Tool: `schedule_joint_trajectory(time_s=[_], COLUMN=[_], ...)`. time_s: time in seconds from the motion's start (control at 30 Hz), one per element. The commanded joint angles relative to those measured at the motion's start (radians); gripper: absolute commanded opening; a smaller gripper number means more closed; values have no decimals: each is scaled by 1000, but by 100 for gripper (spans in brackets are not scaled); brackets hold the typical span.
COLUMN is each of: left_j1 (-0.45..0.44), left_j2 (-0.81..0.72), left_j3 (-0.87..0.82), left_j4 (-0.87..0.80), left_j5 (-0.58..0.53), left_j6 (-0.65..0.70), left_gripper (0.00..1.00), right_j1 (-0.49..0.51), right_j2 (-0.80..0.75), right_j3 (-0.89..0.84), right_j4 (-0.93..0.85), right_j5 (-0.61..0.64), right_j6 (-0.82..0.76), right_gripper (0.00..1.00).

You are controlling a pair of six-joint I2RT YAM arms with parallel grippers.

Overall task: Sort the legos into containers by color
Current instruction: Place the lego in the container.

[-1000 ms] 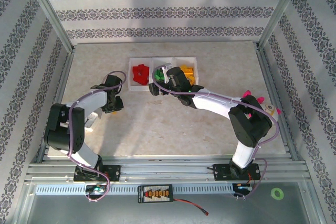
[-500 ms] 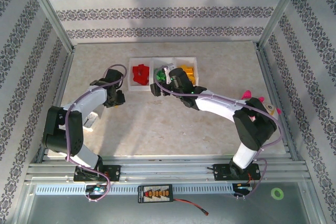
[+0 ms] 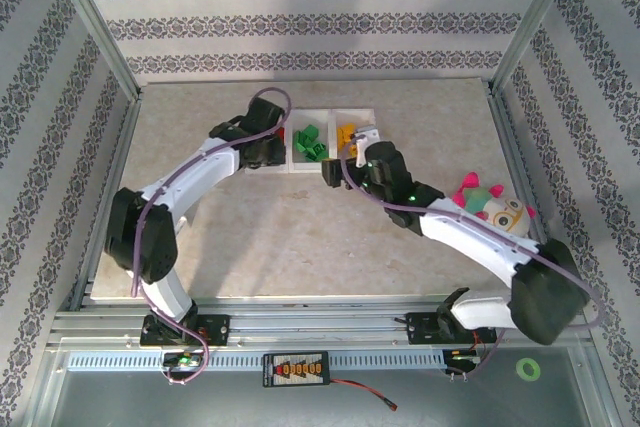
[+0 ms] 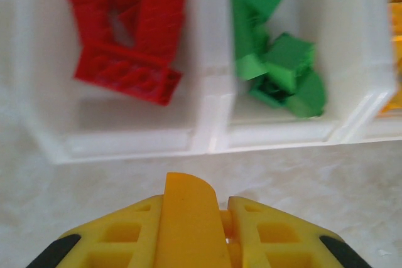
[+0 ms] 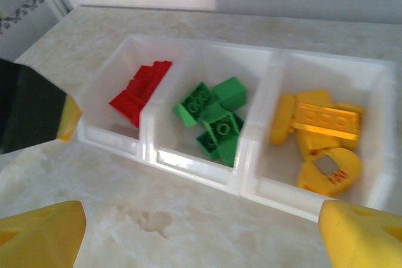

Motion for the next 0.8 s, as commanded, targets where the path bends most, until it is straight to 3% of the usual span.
schedule_joint_trajectory(time_s=[0.0,0.33,0.77], left_j1=[-55,-144,-153], left_j2=[78,367,646], left_j3=[122,534,857], left_j4=[-33,2,60], left_j5=[22,68,101], left_j6=[41,74,132], left_gripper=[16,15,16], right_j1=[-19,-71,-103], right_j2=[-93,-270,-262], right_j3=[-45,-121,-133], right_j4=[-64,-147,-132], right_j5=[71,113,75], right_j6=[-10,-10,-5], right_gripper=[95,95,95])
